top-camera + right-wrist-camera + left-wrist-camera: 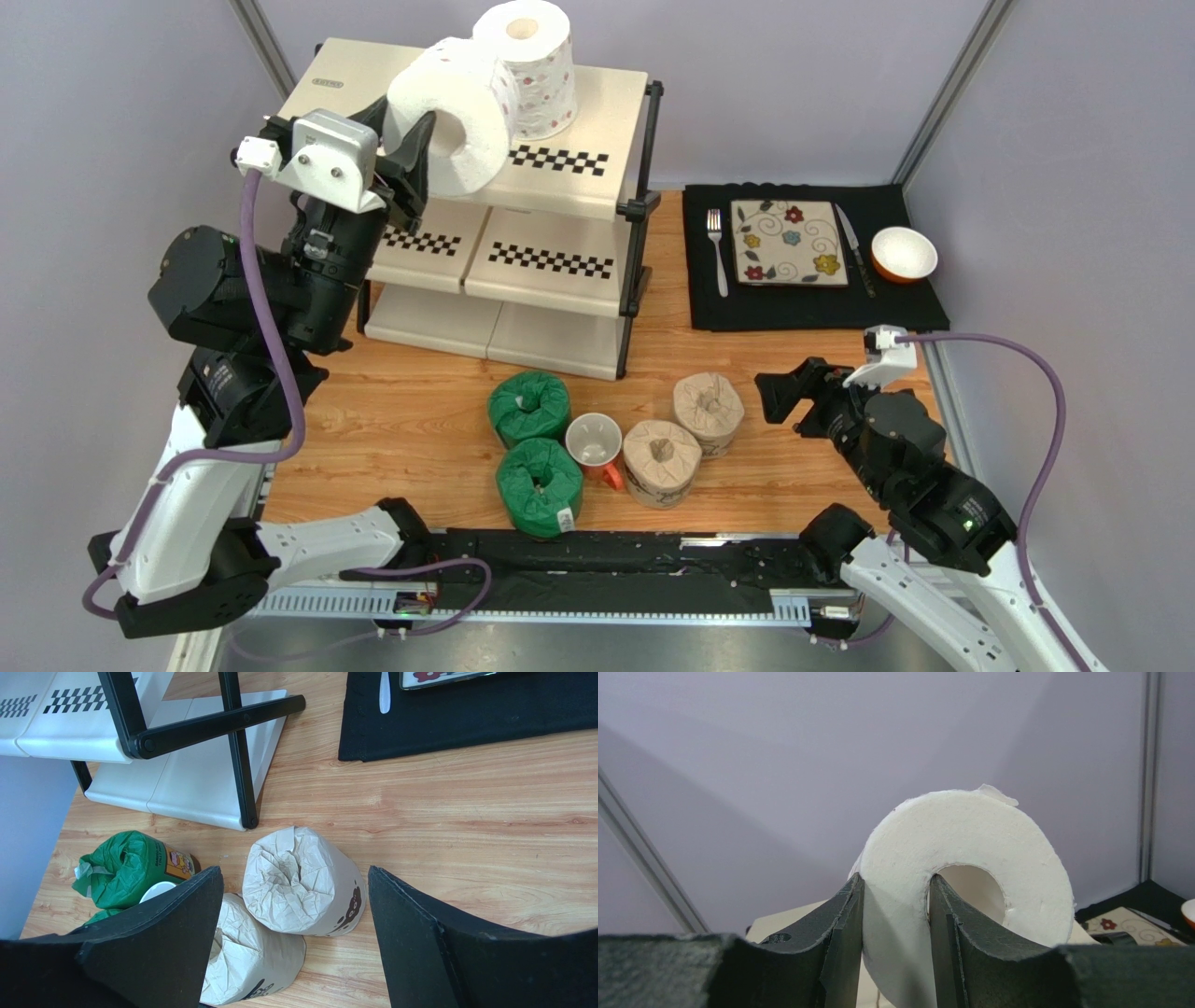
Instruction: Place and organize the paper towels onto the shelf
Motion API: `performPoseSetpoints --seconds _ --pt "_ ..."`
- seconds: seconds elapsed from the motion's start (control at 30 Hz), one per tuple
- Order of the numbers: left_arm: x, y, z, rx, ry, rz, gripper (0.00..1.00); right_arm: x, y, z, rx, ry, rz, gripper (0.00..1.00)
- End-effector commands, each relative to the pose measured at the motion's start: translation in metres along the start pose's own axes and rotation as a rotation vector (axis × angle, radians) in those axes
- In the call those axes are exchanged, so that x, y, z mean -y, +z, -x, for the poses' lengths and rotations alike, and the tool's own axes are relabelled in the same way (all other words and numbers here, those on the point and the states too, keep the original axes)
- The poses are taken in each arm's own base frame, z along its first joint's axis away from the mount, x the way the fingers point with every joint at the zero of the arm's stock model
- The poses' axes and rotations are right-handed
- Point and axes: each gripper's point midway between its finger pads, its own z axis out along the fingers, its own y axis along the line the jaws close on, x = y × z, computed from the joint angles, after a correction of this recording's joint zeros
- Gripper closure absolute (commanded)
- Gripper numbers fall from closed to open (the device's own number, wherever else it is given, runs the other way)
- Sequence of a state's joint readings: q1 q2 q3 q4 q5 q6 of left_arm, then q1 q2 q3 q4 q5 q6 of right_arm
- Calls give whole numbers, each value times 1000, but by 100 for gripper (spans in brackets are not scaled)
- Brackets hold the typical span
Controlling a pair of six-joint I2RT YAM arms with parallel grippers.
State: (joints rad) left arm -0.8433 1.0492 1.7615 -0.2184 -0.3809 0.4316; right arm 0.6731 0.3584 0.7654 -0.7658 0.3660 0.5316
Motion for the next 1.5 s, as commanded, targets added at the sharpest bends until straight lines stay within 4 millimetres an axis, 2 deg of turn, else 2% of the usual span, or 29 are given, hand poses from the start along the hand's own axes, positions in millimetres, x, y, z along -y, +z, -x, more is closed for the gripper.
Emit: performPoseSetpoints --seconds 0.0,0.17,0.33,0.6,0.7,0.83,0.93,1.1,1.17,1.2,1.23,1.3,1.47 --pt "-44 -9 32 68 69 156 76 -6 4 4 14 17 16 21" --pt "-47 -6 31 59 113 178 76 -6 6 2 8 14 14 21" --pt "-38 7 19 29 159 170 76 -6 5 4 14 11 14 21" --pt "-34 22 6 6 214 195 78 -1 5 3 14 -12 -6 21" --pt "-42 29 -9 -20 184 209 78 0 6 3 14 -20 -14 21" --pt "-66 37 -41 -86 163 233 79 0 8 4 14 -28 -19 21" --pt "-77 42 -56 -109 142 244 79 0 8 5 17 -34 -22 20" --pt "-97 51 -72 -130 73 250 80 2 10 5 16 -44 -31 20" --pt "-112 55 -79 -143 43 239 81 1 11 5 15 -44 -31 20" --pt "-126 53 -82 -145 -4 266 81 0 12 5 13 -47 -29 20" --pt "-124 55 -79 -135 -26 224 82 0 12 4 12 -47 -27 20" --pt "-136 55 -82 -132 -67 240 82 -1 12 5 12 -44 -25 20" --pt "-149 58 -93 -127 -168 196 82 -1 12 5 13 -47 -27 20"
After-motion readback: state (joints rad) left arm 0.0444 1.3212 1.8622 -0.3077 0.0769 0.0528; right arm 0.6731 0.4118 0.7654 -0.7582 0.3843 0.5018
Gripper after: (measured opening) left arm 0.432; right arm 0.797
